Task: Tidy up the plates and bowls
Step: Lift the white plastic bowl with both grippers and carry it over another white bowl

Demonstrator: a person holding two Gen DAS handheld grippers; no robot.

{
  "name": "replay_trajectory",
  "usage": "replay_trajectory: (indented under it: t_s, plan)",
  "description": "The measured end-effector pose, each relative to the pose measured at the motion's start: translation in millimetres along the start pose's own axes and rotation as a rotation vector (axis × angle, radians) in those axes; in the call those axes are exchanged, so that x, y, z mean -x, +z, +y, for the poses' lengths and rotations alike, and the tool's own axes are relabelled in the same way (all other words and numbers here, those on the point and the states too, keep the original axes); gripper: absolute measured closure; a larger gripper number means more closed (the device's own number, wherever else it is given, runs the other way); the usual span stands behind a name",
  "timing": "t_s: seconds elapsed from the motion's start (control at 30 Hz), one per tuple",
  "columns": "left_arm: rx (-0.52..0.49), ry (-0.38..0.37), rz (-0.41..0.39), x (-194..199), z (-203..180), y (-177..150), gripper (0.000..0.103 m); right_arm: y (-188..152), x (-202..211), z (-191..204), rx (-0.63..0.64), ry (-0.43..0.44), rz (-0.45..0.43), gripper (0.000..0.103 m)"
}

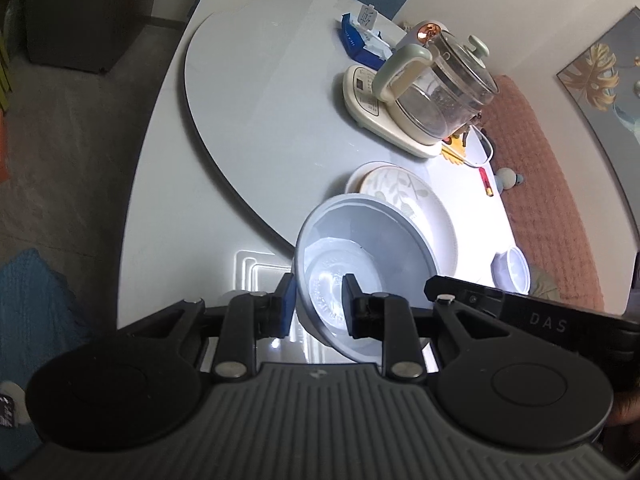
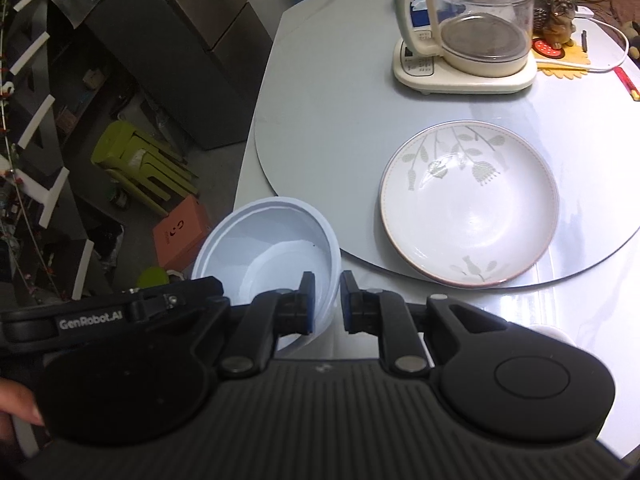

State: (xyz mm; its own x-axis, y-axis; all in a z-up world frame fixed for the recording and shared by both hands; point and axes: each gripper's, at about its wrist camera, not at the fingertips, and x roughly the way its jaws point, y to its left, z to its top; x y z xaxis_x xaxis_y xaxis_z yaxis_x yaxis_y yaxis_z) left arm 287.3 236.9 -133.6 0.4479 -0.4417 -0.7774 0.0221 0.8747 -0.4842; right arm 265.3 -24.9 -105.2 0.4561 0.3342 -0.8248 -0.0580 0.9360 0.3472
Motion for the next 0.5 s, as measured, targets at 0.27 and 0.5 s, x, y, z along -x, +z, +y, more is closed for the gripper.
replay_trajectory:
  t_s: [0.27,0.5]
  plan:
    - [-0.001,0.002,-0.019,-5.7,-40.9,-18.9,0.075,-6.9,26.9,-33.0,0.010,0.019,-0.029,0.087]
    - [-0.003,-0.009,-0.053,-5.5,-88.7,-37.5,0.075,-11.2,58.6,-66.4,0.024,0.028,-0.062,0.087]
